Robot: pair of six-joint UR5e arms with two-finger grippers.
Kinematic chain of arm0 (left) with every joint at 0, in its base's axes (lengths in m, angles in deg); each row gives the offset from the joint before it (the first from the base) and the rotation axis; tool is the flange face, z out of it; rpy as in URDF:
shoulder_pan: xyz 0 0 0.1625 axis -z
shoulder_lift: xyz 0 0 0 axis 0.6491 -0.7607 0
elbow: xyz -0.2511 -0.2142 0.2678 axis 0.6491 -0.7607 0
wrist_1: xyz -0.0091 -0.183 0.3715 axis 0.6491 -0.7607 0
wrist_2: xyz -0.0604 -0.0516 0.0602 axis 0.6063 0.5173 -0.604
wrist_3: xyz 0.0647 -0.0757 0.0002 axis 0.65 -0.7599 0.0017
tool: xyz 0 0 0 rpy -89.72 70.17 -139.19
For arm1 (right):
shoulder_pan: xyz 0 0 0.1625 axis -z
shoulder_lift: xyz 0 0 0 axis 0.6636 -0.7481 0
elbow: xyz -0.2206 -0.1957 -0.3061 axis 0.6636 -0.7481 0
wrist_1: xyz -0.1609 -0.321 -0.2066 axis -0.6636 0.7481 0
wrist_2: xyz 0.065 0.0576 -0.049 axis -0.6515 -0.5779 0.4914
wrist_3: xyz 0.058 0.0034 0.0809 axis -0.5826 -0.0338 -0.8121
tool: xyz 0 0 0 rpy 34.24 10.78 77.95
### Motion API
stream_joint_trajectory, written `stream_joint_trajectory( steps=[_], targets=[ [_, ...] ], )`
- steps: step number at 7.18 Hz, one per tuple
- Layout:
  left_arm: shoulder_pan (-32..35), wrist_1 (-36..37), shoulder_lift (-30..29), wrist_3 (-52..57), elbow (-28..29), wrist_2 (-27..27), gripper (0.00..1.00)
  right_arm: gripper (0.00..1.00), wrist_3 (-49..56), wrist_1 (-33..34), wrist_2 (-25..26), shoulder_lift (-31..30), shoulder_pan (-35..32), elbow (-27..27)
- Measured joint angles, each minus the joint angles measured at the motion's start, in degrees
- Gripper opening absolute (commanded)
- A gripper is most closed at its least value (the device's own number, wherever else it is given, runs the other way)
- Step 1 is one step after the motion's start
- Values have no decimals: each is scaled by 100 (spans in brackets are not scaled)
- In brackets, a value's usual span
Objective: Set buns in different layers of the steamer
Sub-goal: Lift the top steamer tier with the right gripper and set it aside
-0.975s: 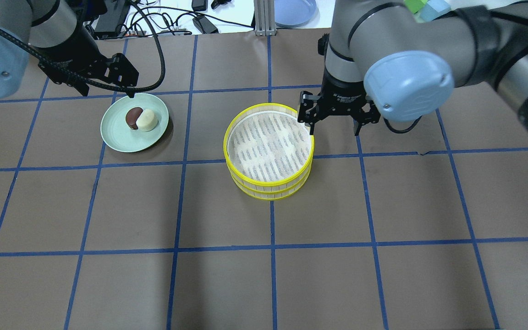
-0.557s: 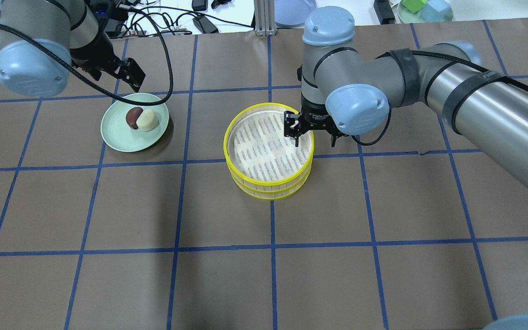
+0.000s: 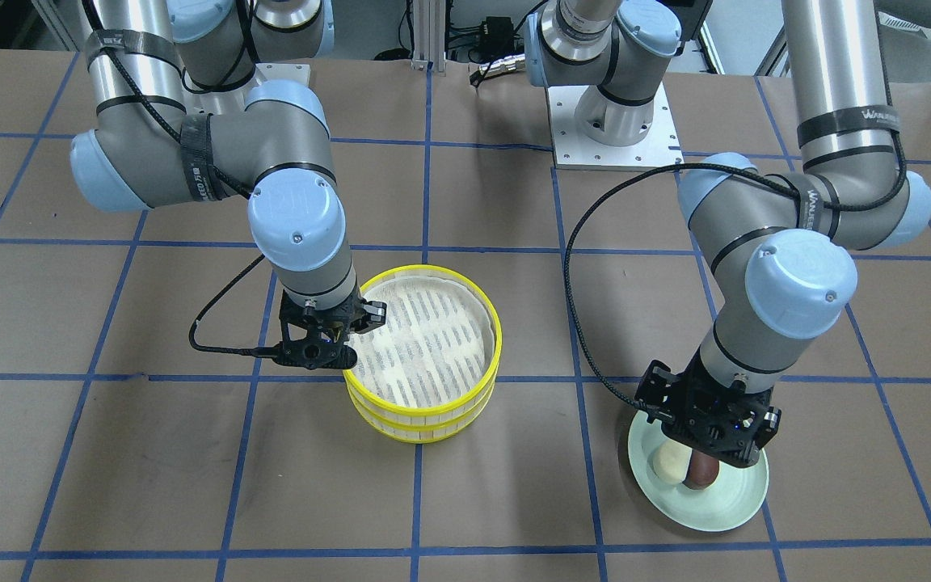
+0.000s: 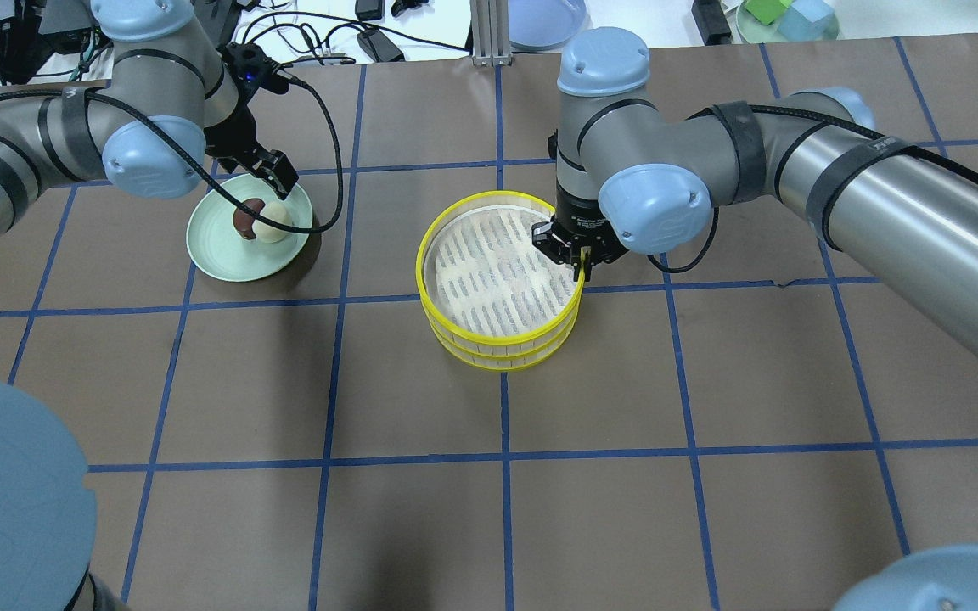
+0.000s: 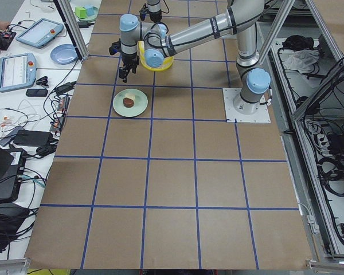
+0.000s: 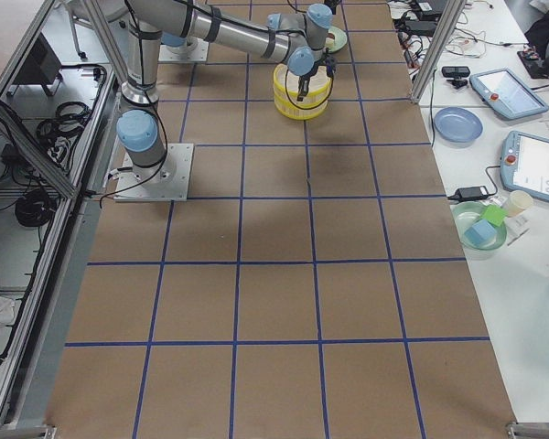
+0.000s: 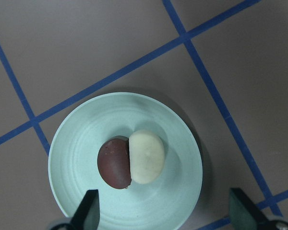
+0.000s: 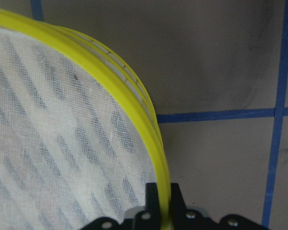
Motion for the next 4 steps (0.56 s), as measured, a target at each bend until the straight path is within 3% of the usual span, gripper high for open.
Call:
stream_joint_trajectory(
  steps=[1, 3, 4],
  targets=[
    [-23, 85, -173, 61, 0, -2, 71, 0, 46, -173, -78, -204, 36, -20],
    [-150, 236, -460, 398, 0, -7, 52, 0, 290, -774, -204, -837, 291, -69],
    [-194, 269, -564, 499, 0, -10, 47, 0, 537, -1047, -204, -1048, 573, -77]
  ],
)
